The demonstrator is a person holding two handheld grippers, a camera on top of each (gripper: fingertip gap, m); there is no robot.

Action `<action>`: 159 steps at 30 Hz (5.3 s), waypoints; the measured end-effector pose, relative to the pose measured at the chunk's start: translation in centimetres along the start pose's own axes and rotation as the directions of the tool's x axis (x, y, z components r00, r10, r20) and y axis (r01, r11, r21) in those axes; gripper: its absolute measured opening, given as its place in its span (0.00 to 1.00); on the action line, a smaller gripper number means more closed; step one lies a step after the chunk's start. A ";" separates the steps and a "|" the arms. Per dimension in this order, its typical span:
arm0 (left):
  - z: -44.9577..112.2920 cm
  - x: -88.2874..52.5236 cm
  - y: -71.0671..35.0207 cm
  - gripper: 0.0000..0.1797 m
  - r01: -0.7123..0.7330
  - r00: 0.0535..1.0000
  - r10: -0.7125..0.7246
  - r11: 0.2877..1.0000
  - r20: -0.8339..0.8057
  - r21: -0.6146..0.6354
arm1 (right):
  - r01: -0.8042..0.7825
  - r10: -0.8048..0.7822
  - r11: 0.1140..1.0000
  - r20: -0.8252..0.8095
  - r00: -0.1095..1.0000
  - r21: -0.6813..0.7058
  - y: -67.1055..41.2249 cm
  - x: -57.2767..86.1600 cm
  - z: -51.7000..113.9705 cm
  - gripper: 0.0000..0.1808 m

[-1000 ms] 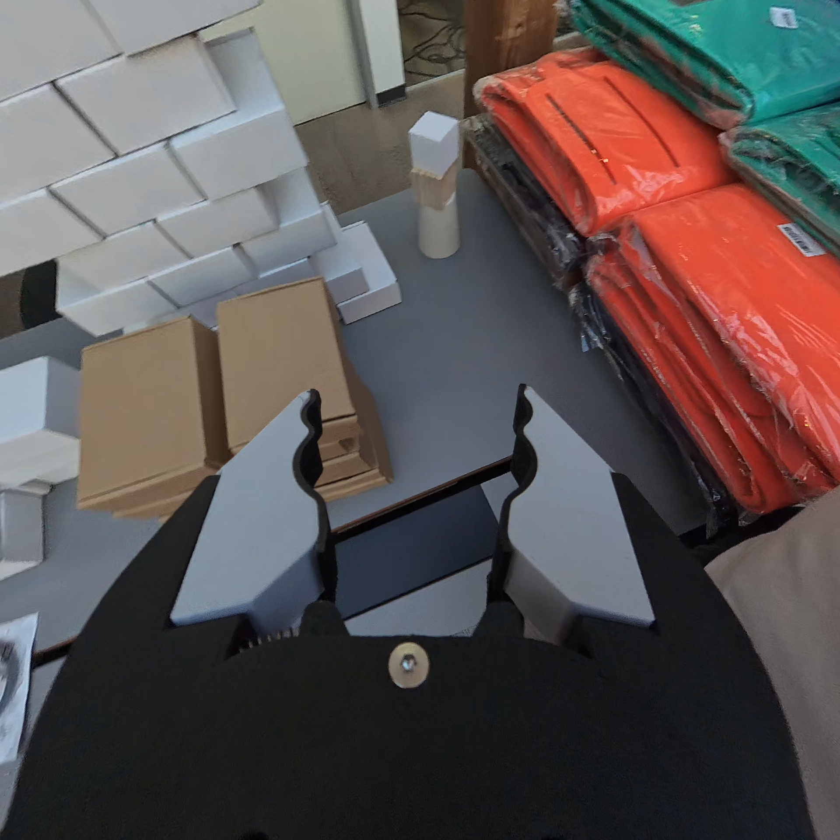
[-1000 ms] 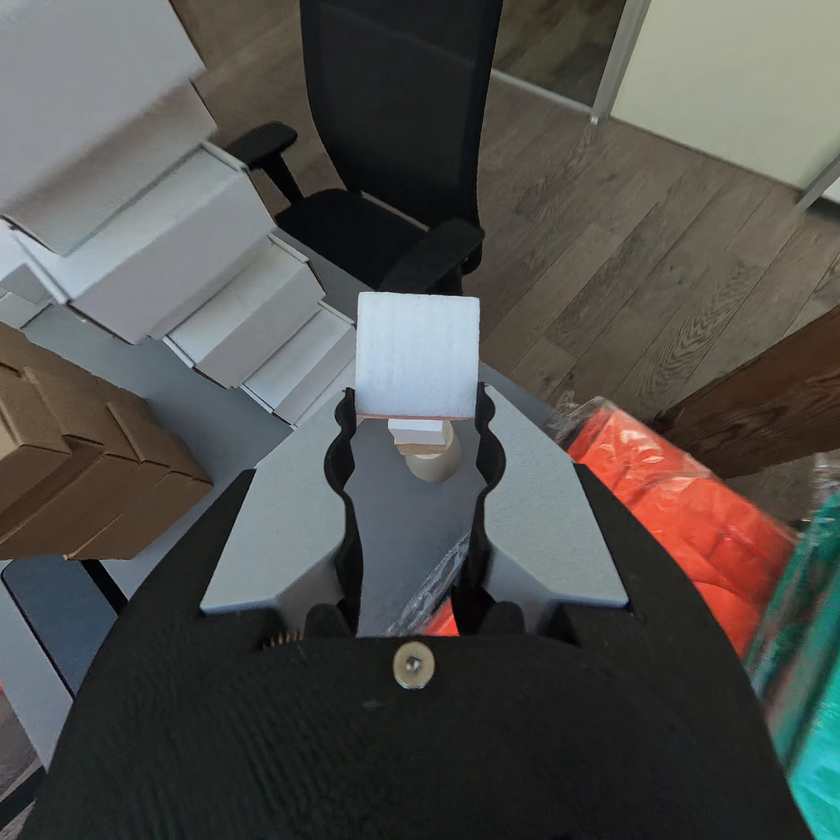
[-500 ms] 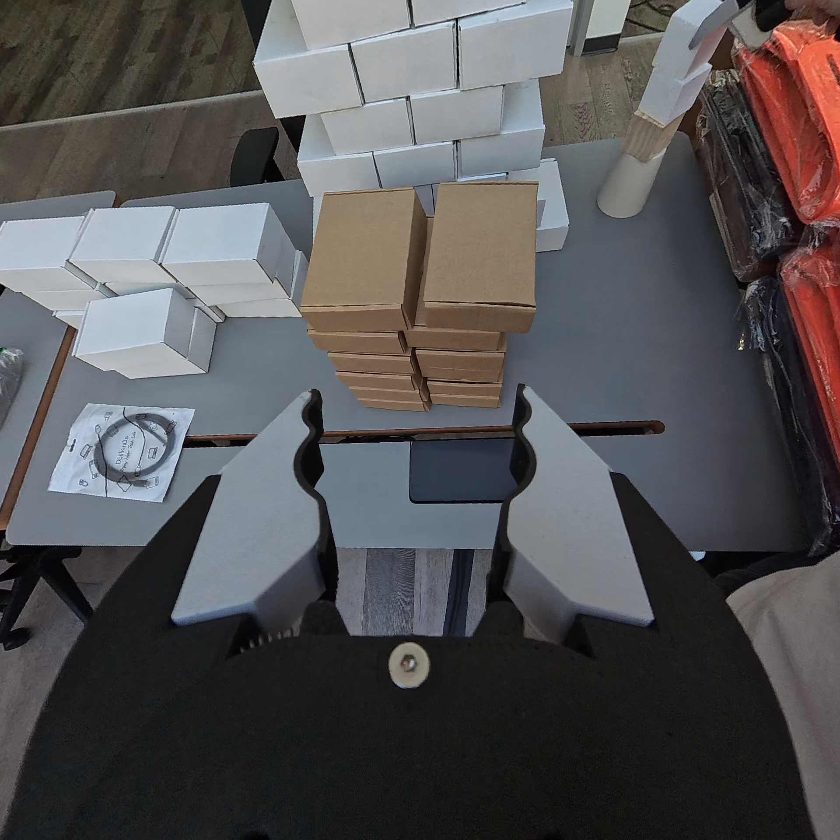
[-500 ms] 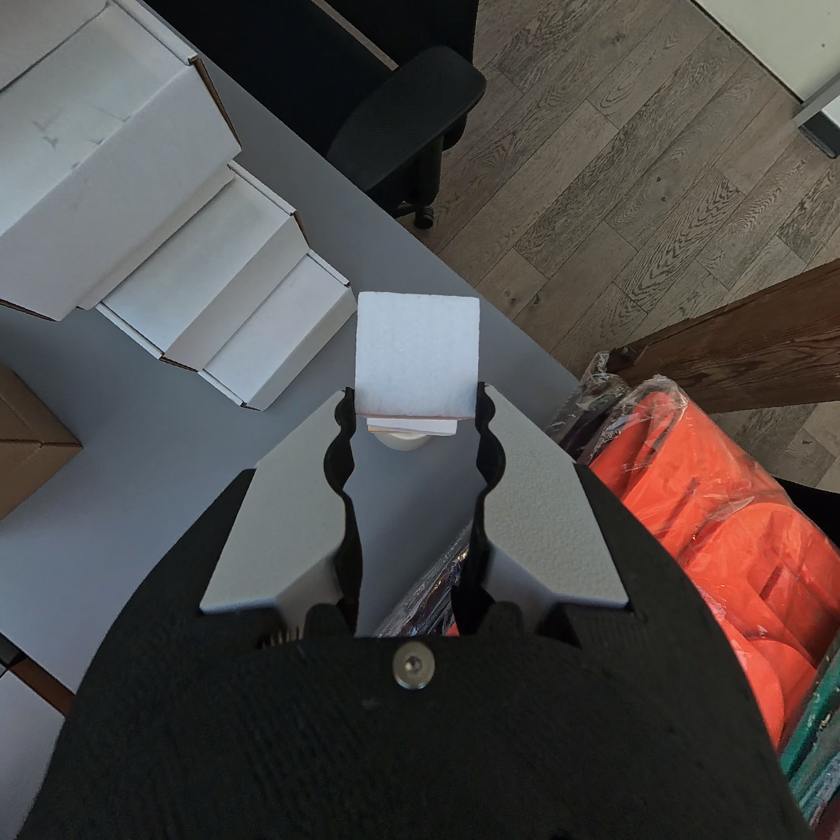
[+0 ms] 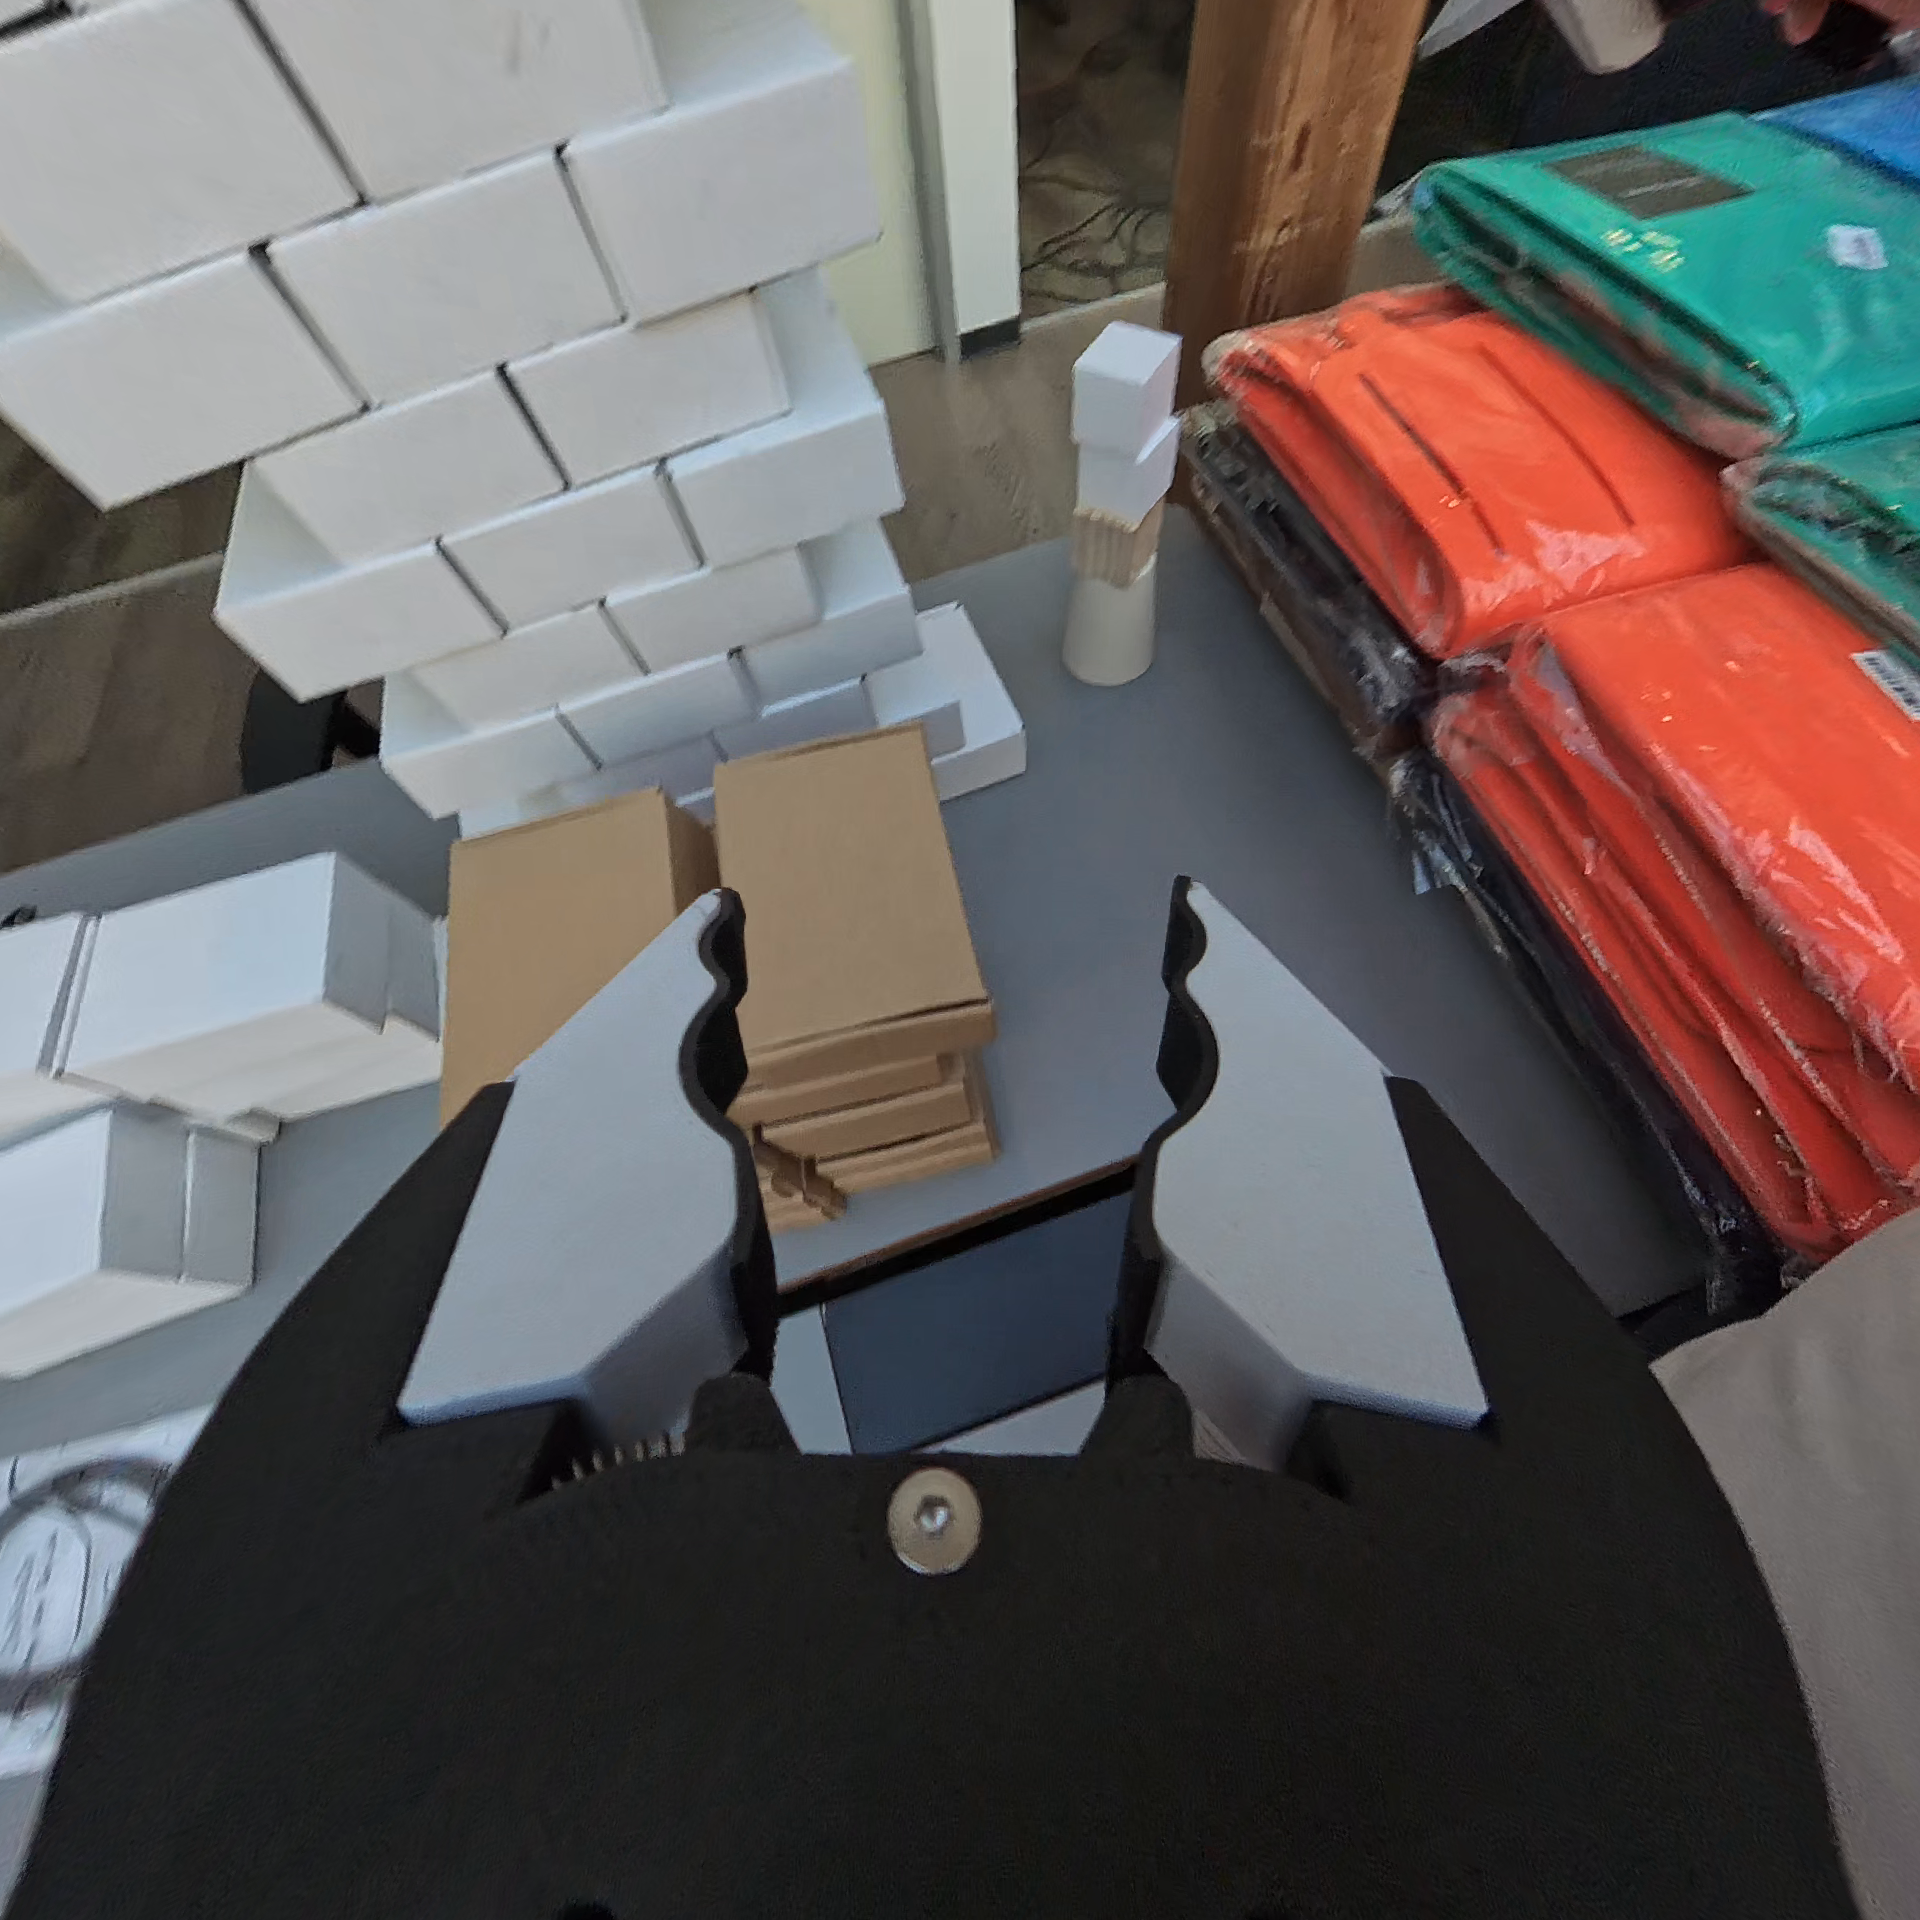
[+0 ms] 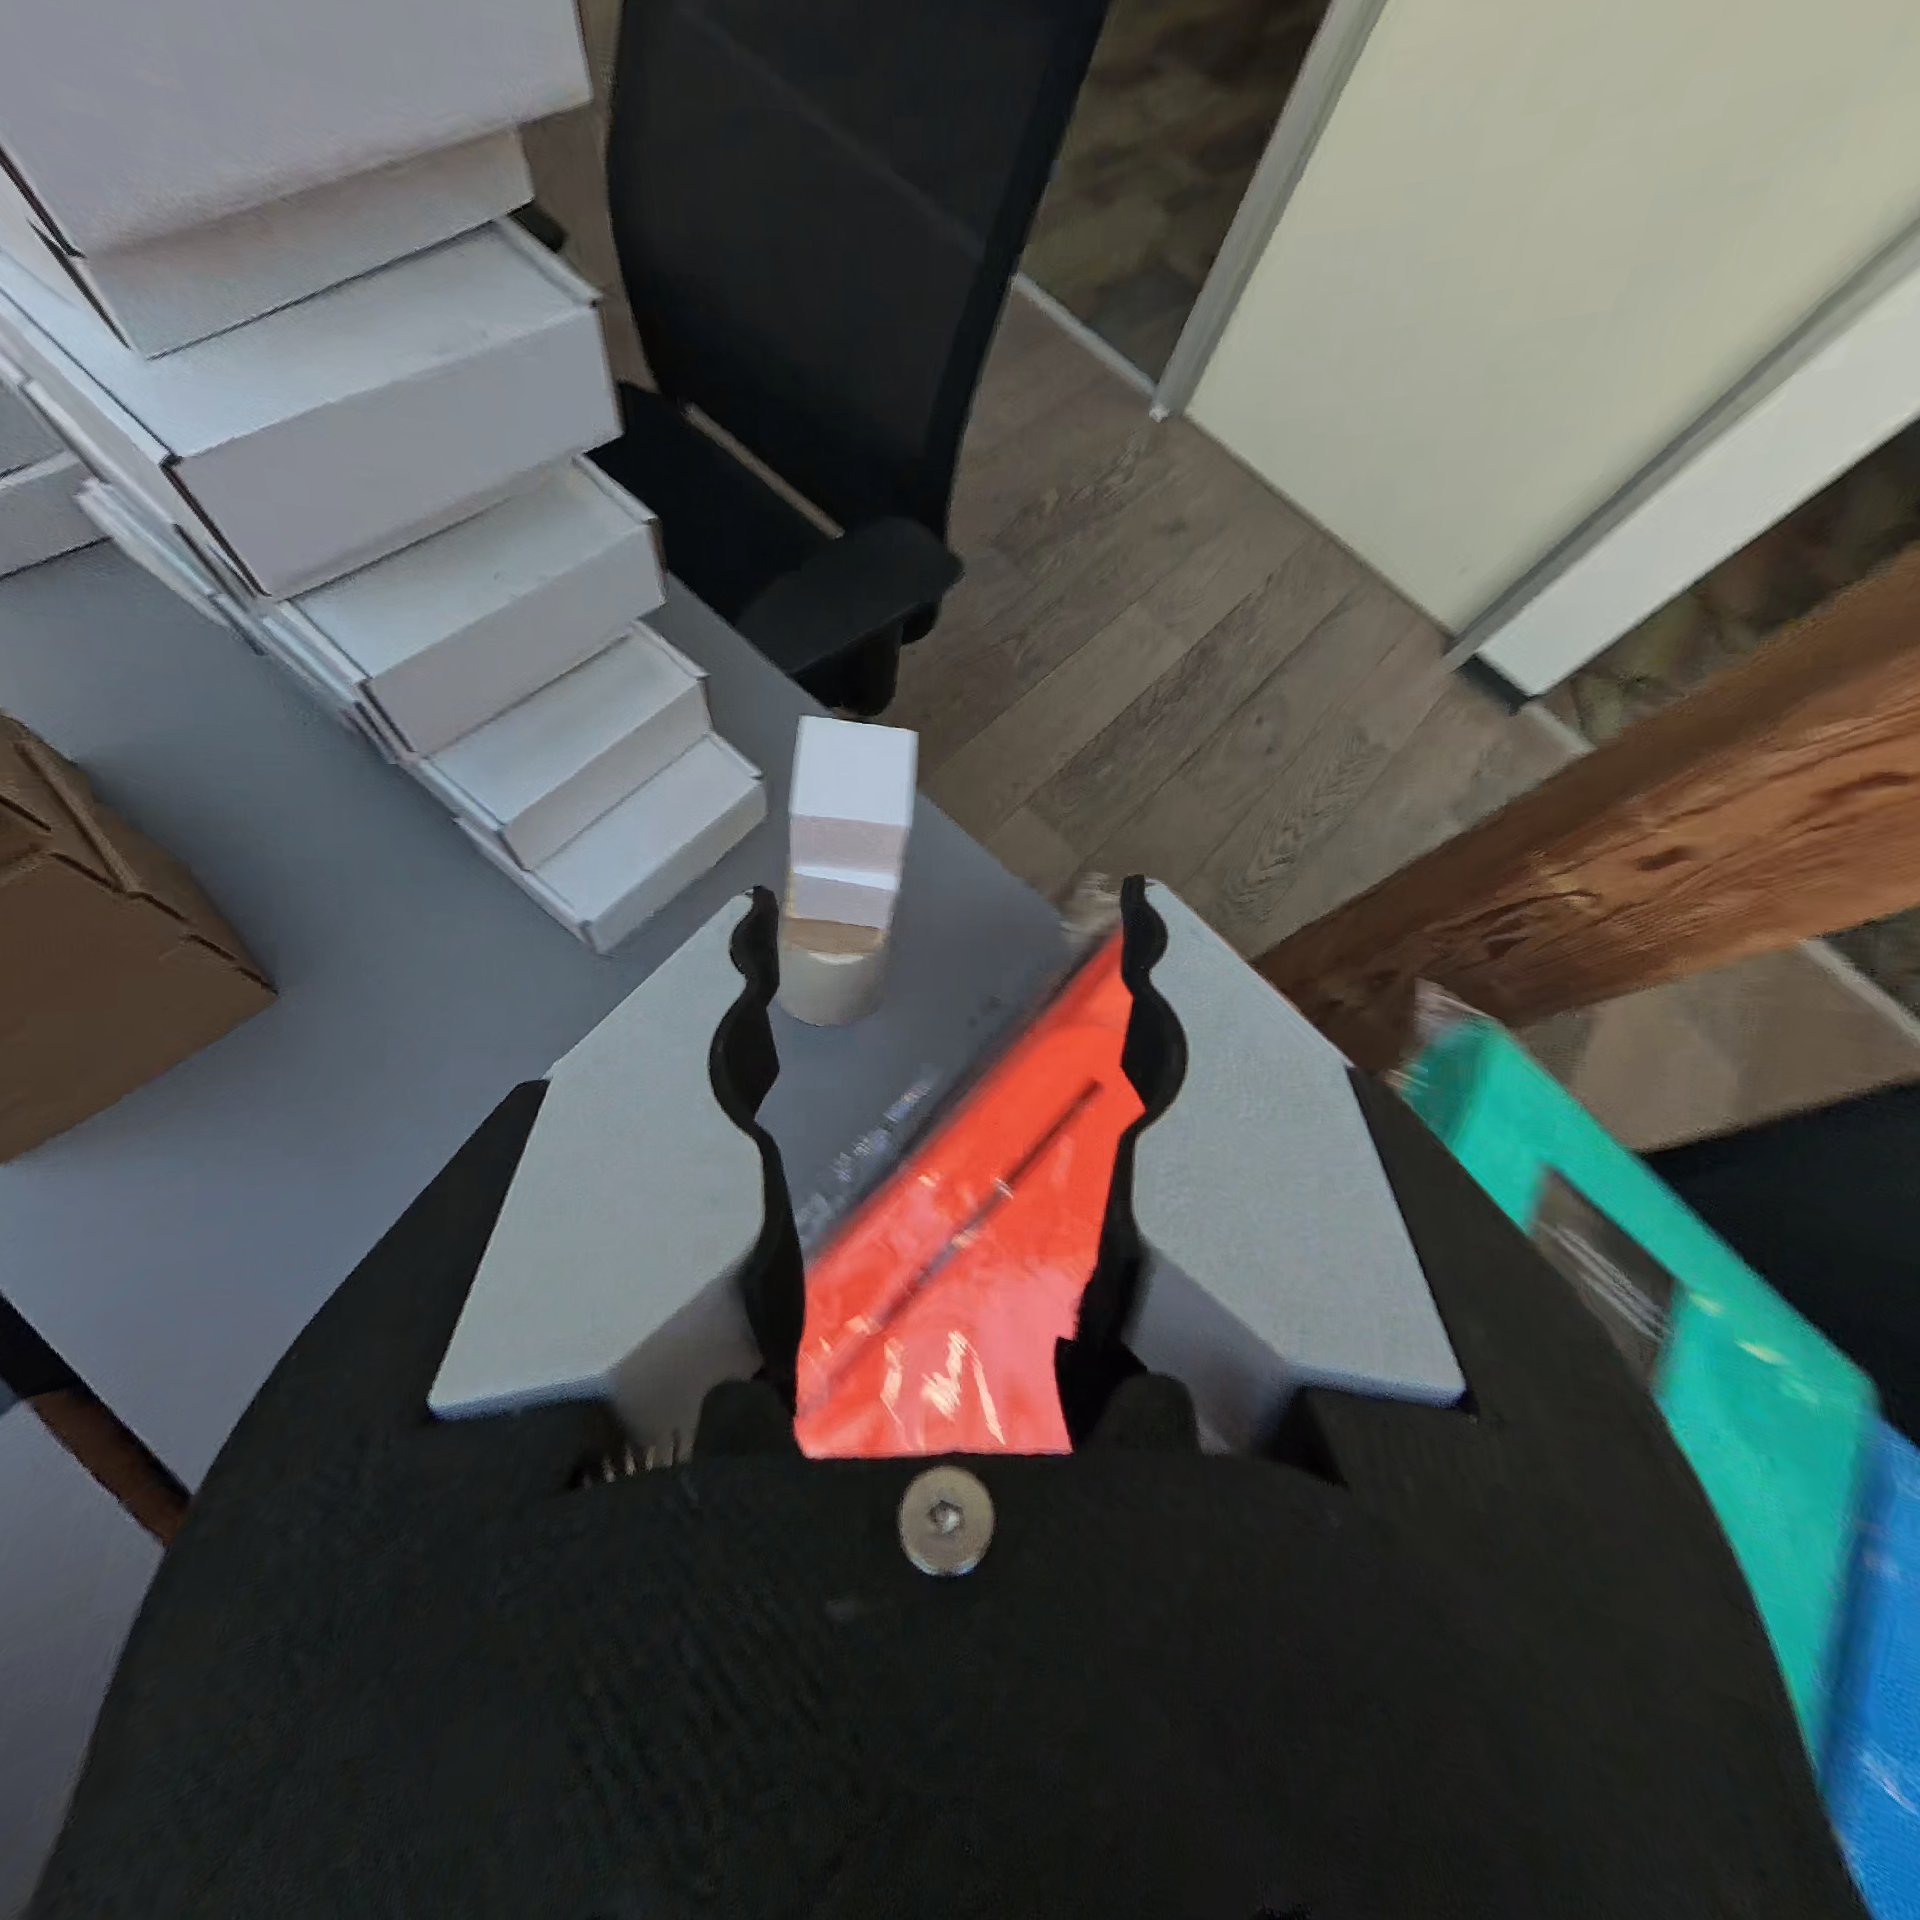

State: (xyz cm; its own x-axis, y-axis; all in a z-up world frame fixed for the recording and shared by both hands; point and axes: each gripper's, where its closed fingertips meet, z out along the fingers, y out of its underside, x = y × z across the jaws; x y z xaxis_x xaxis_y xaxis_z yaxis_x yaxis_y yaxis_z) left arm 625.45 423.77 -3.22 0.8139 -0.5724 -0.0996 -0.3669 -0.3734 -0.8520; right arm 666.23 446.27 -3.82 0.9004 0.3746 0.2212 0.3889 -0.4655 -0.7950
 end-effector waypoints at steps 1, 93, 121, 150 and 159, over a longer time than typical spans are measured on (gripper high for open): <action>0.9 0.7 -1.3 0.44 -0.022 0.999 0.023 0.999 -0.038 0.033 | 0.032 -0.030 0.999 -0.095 0.995 0.028 -0.2 2.3 -5.0 0.36; 41.7 17.0 -24.1 0.33 -0.333 0.878 0.163 0.883 -0.451 -0.330 | -0.138 0.016 0.957 -0.428 0.904 -0.255 29.1 -0.5 -54.3 0.32; 48.1 10.2 -13.6 0.33 -0.476 0.850 0.311 0.799 -0.426 -0.367 | -0.135 -0.002 0.942 -0.408 0.913 -0.307 27.7 -0.2 -52.7 0.32; 44.1 10.9 -14.8 0.46 -0.374 0.880 0.273 0.903 -0.390 -0.210 | -0.042 -0.064 0.954 -0.340 0.938 -0.297 25.1 1.8 -50.8 0.32; 25.0 14.1 -5.1 0.43 -0.155 0.899 0.140 0.988 -0.416 -0.003 | 0.294 -0.324 0.944 -0.234 0.917 -0.152 4.1 10.0 -43.0 0.31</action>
State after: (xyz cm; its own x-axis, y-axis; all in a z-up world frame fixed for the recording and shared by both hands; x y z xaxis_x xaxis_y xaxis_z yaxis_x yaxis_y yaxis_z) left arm 650.08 435.83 -13.13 0.4927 -0.8702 0.0045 -0.4901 -0.2817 -0.8249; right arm 685.21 413.63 19.45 0.7453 0.3067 0.5920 0.6616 -0.4508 -0.5992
